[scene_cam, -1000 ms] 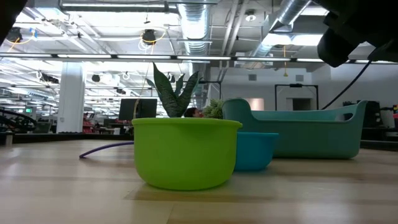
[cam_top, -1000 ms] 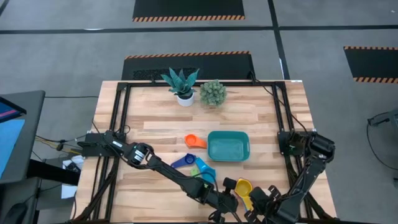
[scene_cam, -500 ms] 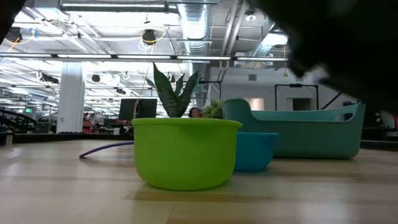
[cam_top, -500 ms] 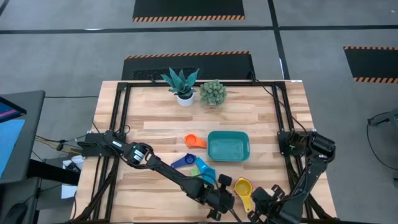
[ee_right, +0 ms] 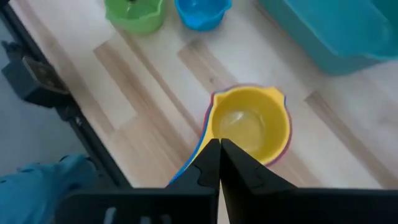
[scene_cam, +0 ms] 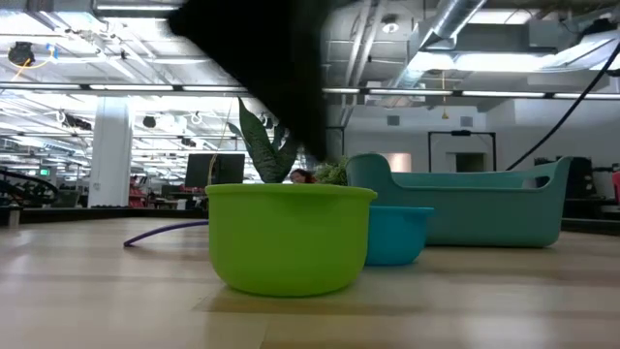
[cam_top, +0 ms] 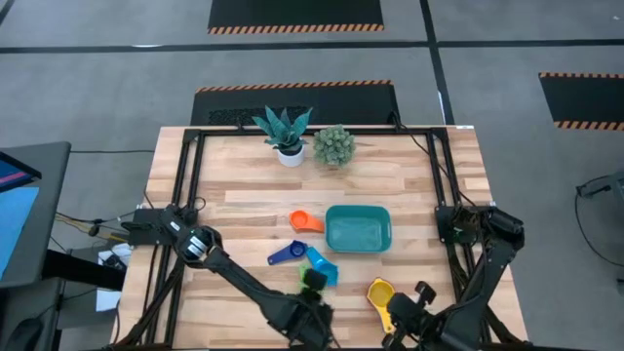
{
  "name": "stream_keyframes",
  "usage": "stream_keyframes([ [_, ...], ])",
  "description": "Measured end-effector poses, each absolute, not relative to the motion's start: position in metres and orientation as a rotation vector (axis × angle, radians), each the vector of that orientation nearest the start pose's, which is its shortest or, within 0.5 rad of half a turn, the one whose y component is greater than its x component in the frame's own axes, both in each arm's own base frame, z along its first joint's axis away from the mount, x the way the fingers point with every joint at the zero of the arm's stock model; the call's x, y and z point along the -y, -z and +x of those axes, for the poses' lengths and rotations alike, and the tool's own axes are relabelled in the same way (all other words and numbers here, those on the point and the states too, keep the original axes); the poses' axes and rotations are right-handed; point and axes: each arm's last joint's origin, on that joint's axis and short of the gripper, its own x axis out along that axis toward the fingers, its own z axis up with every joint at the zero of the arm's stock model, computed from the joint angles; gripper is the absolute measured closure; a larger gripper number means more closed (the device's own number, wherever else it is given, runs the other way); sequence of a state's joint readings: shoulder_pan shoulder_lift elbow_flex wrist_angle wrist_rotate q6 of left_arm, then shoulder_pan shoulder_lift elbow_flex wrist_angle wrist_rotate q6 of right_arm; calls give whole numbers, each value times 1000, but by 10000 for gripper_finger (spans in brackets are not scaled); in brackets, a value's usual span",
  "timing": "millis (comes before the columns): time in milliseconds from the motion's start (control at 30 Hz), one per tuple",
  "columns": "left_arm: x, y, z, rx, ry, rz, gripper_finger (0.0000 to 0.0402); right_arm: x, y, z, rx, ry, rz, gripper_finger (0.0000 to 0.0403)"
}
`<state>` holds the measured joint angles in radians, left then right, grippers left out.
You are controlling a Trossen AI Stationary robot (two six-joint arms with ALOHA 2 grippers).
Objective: Nest measuring cups in basket
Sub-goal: Stack the green measuring cup on top of the yellow measuring cup
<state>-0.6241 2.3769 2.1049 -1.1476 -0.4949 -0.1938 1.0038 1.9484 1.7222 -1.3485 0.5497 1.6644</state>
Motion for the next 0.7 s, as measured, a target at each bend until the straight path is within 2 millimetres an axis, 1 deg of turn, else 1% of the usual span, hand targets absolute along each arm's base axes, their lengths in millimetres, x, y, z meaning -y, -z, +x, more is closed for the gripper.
stream_keyframes([
  [100, 266, -190, 375, -1281, -113, 638, 401, -299, -260, 217, -978, 562, 340, 376],
  [167, 267, -193, 366, -1292, -169, 689, 401, -297, -260, 219, -985, 554, 316, 379],
  [233, 268, -194, 359, -1311, -185, 744, 401, -296, -260, 222, -990, 549, 298, 382],
  [400, 274, -196, 339, -1382, -146, 932, 401, -295, -260, 222, -995, 539, 279, 379],
  [433, 277, -196, 336, -1382, -110, 941, 401, -295, -260, 222, -995, 539, 279, 377],
  [500, 276, -197, 323, -1435, -24, 958, 402, -295, -260, 222, -993, 538, 276, 375],
  [567, 270, -200, 309, -1452, -16, 925, 401, -297, -260, 219, -992, 530, 271, 373],
  [633, 256, -202, 290, -1460, -80, 879, 401, -298, -260, 218, -980, 527, 263, 372],
  [700, 240, -201, 273, -1390, -105, 779, 401, -299, -260, 218, -953, 526, 251, 372],
])
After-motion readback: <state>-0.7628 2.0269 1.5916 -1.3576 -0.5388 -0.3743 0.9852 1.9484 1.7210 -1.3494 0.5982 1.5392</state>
